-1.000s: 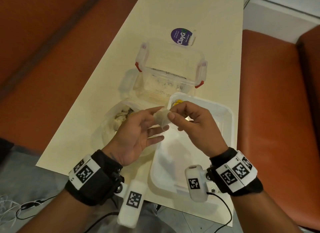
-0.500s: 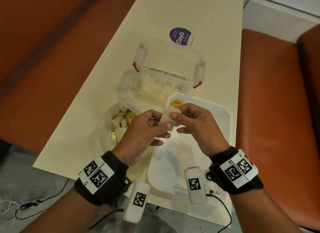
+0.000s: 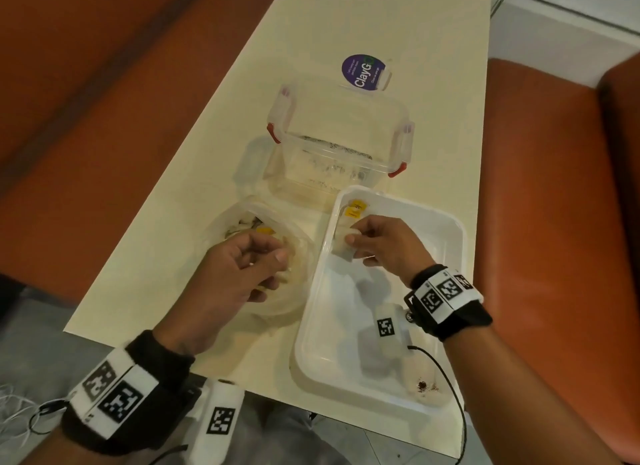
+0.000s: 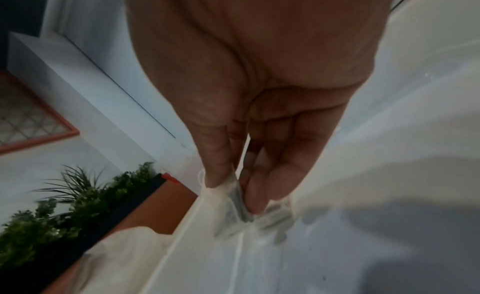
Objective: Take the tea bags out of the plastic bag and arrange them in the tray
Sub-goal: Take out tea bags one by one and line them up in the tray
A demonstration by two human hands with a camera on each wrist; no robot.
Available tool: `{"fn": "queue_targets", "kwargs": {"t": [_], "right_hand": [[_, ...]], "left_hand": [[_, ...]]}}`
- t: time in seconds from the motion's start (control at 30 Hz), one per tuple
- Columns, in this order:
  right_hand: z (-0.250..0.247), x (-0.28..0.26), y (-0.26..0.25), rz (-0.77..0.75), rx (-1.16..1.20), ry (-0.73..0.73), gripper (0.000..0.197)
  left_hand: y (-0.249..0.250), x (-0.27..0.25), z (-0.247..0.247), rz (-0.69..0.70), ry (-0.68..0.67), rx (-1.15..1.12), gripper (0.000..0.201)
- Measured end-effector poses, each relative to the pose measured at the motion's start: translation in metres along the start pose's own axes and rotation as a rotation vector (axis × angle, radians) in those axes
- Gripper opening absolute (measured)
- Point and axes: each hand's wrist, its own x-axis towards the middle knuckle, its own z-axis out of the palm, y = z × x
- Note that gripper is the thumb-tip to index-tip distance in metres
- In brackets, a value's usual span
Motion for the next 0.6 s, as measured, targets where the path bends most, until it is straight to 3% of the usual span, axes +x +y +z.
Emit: {"fn": "queue_targets", "kwargs": {"t": [0.3,0.6], "right_hand": [[0.01,0.032,0.014,0.036,-0.259,0.183,0.015],[0.011,0.025,0.016,0.053,-0.077,0.279,0.03]], "left_hand": [[-0.007,-0.016,-0.015,-0.028,0.043,0.006,0.021],[-0.003,-0.013,-0.016,-0.017,0.036,0.048,0.013]]}}
